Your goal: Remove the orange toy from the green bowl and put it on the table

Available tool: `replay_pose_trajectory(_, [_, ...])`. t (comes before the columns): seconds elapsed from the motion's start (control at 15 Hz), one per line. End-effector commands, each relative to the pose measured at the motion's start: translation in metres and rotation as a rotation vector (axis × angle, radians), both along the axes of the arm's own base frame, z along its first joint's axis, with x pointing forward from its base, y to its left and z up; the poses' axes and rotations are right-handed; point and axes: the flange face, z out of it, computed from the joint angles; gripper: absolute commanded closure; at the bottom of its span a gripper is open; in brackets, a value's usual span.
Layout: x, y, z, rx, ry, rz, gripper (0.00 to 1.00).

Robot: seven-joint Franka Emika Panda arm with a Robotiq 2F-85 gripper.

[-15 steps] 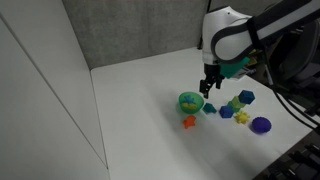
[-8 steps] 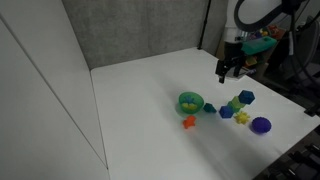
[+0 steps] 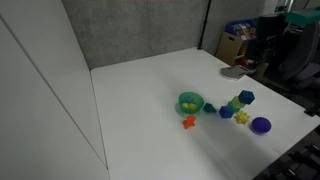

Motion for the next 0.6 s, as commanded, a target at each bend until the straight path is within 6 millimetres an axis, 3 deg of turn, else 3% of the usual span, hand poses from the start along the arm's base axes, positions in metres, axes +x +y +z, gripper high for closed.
replay_pose_trajectory(0.0, [-0.04,0.004,0.024,-0.029,-0.023,-0.031,0.0])
replay_pose_trajectory(0.27, [-0.061,0.011,0.033,-0.024,-0.034,-0.035,0.0])
replay_pose_trajectory(0.4, [-0.068,0.016,0.028,-0.019,-0.029,-0.024,0.0])
replay_pose_trajectory(0.47, [-0.056,0.013,0.028,-0.013,-0.029,-0.01,0.0])
replay_pose_trajectory(0.53, [-0.058,0.014,0.026,-0.014,-0.025,-0.007,0.0])
